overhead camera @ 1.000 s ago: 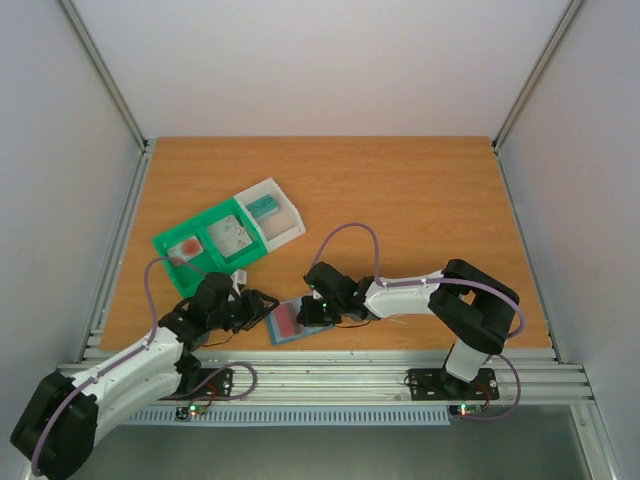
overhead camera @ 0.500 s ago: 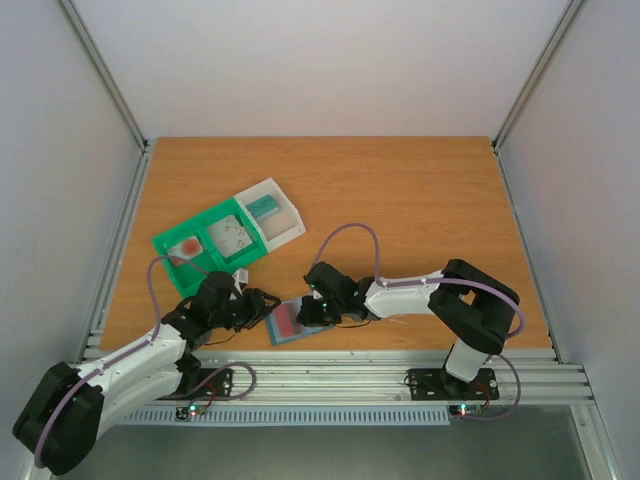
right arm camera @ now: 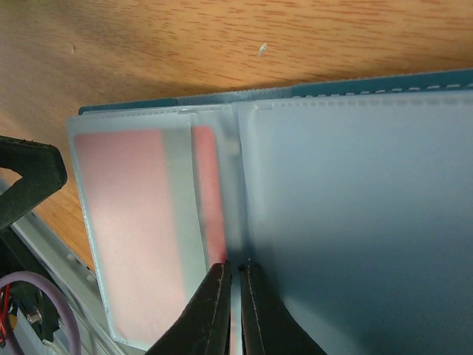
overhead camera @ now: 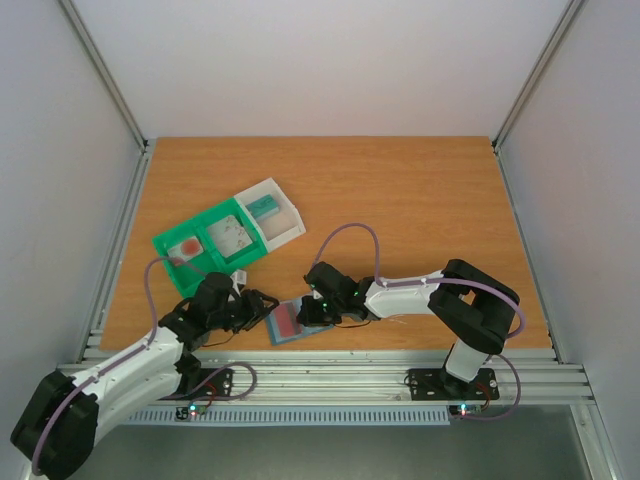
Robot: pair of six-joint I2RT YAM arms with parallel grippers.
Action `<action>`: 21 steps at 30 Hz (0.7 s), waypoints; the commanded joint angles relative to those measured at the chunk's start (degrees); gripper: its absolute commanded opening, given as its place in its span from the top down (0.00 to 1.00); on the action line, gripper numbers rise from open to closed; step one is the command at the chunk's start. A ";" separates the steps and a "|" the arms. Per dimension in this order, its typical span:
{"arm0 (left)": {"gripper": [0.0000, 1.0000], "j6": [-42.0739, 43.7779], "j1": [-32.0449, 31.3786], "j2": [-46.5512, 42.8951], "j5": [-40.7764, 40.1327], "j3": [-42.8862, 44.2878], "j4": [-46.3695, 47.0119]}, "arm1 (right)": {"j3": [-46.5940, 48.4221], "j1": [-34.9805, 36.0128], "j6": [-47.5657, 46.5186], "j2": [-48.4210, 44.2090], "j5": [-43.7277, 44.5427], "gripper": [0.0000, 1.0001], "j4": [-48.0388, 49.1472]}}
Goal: Take the credit cards out of the card holder
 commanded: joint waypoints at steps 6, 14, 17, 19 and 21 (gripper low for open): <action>0.59 0.94 -0.18 1.78 -0.52 -0.62 1.85 | -1.33 0.08 0.73 1.43 1.01 0.94 -1.90; 0.60 0.64 -0.18 4.53 0.56 -0.80 6.44 | -1.44 0.10 0.91 1.43 0.71 0.94 -1.59; 0.64 0.30 -0.18 5.64 1.07 -0.79 7.98 | -1.49 0.10 0.86 1.30 0.62 0.94 -1.58; 0.67 -0.06 -0.18 6.12 1.60 -0.73 9.00 | -1.71 0.10 0.91 1.16 0.66 0.94 -1.38; 0.71 -0.65 -0.27 6.00 2.26 -0.54 9.79 | -1.89 0.04 0.94 1.07 0.31 0.94 -1.05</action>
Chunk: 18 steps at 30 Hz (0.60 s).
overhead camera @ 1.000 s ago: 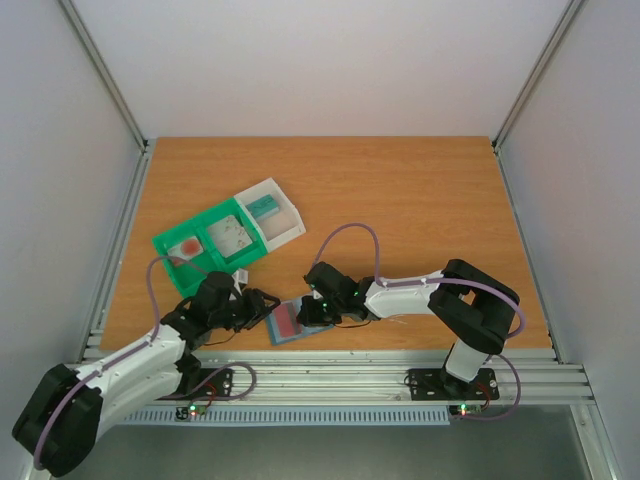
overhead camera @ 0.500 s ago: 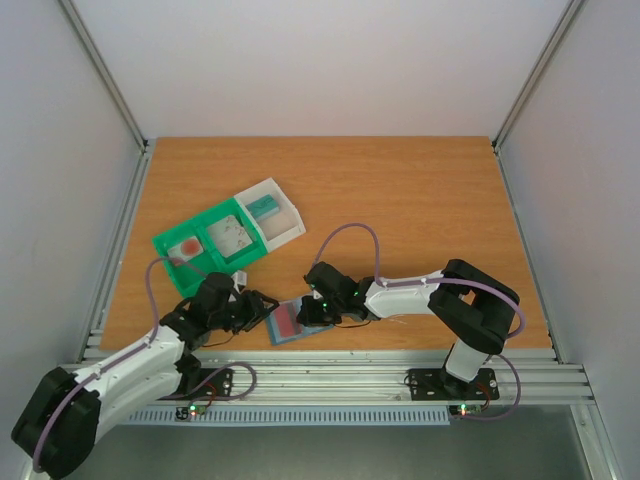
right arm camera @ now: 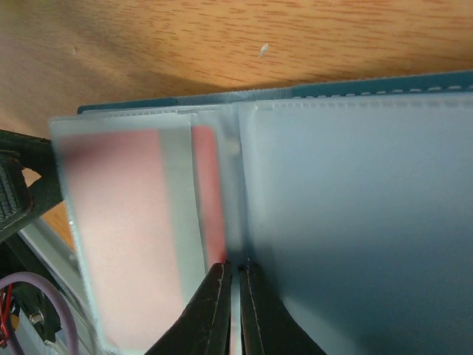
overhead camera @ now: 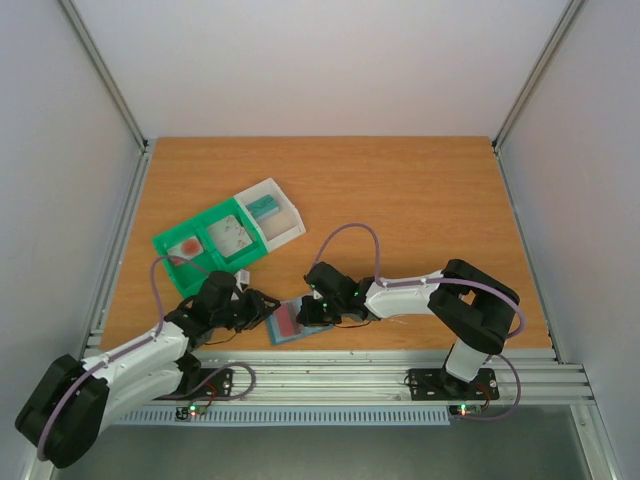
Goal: Take the credit cards out of the card holder
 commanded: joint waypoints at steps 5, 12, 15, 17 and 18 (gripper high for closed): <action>0.76 -1.12 -0.86 -1.56 1.12 -0.16 4.95 | -2.14 0.10 1.49 1.17 -1.56 0.94 -0.38; 0.75 -2.15 -1.43 -0.01 2.55 -0.16 7.70 | -2.89 0.10 2.64 0.64 -2.91 0.93 3.14; 0.75 -2.76 -2.04 1.17 2.85 0.20 9.30 | -2.91 0.10 2.72 0.72 -3.38 0.93 3.47; 0.75 -2.99 -2.49 1.79 2.90 0.65 9.68 | -2.99 0.10 2.74 0.58 -3.48 0.92 3.48; 0.75 -2.99 -2.67 2.27 3.10 0.83 10.08 | -3.05 0.10 2.79 0.44 -3.42 0.91 3.36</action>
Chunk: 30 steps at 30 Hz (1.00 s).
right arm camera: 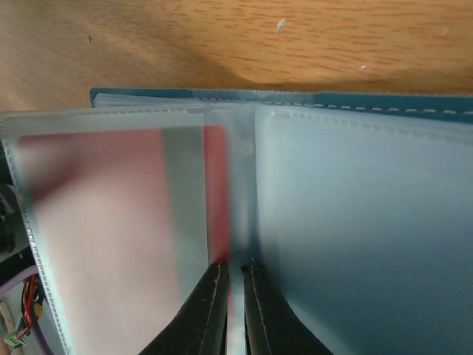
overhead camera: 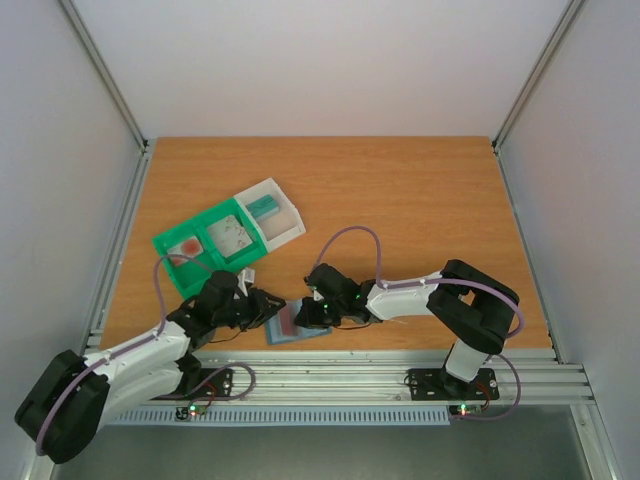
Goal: Take the credit cards out of the card holder
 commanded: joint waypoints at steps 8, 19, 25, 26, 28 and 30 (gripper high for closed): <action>0.72 -0.62 -1.24 3.96 2.12 1.07 7.50 | 0.67 0.01 -4.38 -5.33 5.75 0.79 -10.48; 0.72 -1.12 -2.72 8.88 2.72 2.72 12.12 | 0.32 -0.08 -7.81 -10.69 11.23 0.70 -16.52; 0.72 -1.08 -4.90 10.77 1.80 4.75 12.61 | 0.37 -0.08 -9.04 -13.29 13.24 0.74 -18.89; 0.72 -1.18 -5.28 11.26 1.65 5.10 12.83 | 0.28 -0.08 -9.16 -13.79 13.81 0.74 -19.41; 0.72 -1.20 -6.06 12.43 1.39 5.73 13.46 | 0.16 -0.08 -9.40 -15.16 14.82 0.74 -20.42; 0.72 -1.20 -6.66 13.85 1.29 6.50 14.14 | -0.07 -0.08 -9.38 -16.31 15.76 0.74 -21.39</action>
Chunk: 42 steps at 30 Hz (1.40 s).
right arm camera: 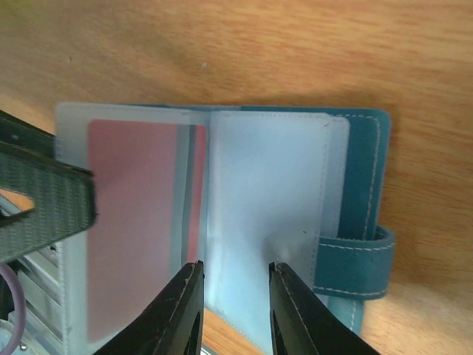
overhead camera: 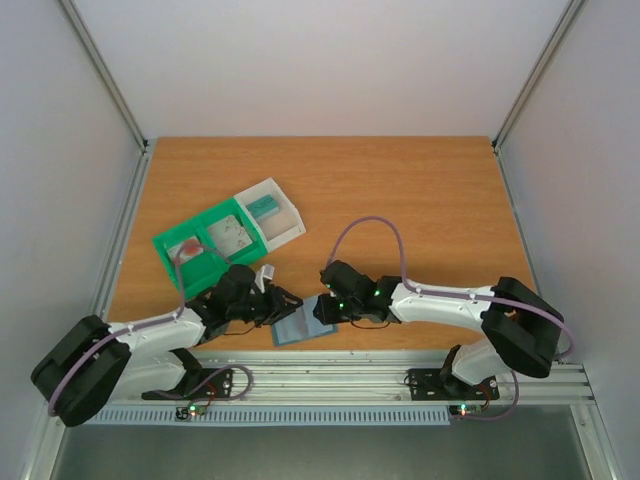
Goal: Take the credit cards out of the card holder
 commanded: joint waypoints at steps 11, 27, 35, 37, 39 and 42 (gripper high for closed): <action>0.71 0.29 -2.55 7.69 -0.19 3.51 9.42 | -0.64 -0.08 -1.14 -7.70 5.18 0.73 -6.18; 0.64 2.19 -2.60 9.01 0.29 4.79 9.00 | 1.16 -0.08 -0.66 -10.67 3.25 0.71 -7.88; 0.61 2.17 -2.67 9.42 1.11 5.62 10.13 | 1.08 -0.12 -0.68 -11.09 3.31 0.69 -8.18; 0.60 2.23 -2.66 9.53 1.05 5.62 10.15 | 0.98 -0.08 -0.60 -11.25 3.00 0.69 -7.89; 0.60 2.24 -2.69 9.52 0.99 5.49 10.05 | 0.89 0.01 -0.46 -11.25 2.46 0.69 -7.35; 0.60 2.28 -2.66 8.35 -0.48 4.60 9.54 | 0.97 0.01 -0.50 -10.83 1.24 0.73 -6.33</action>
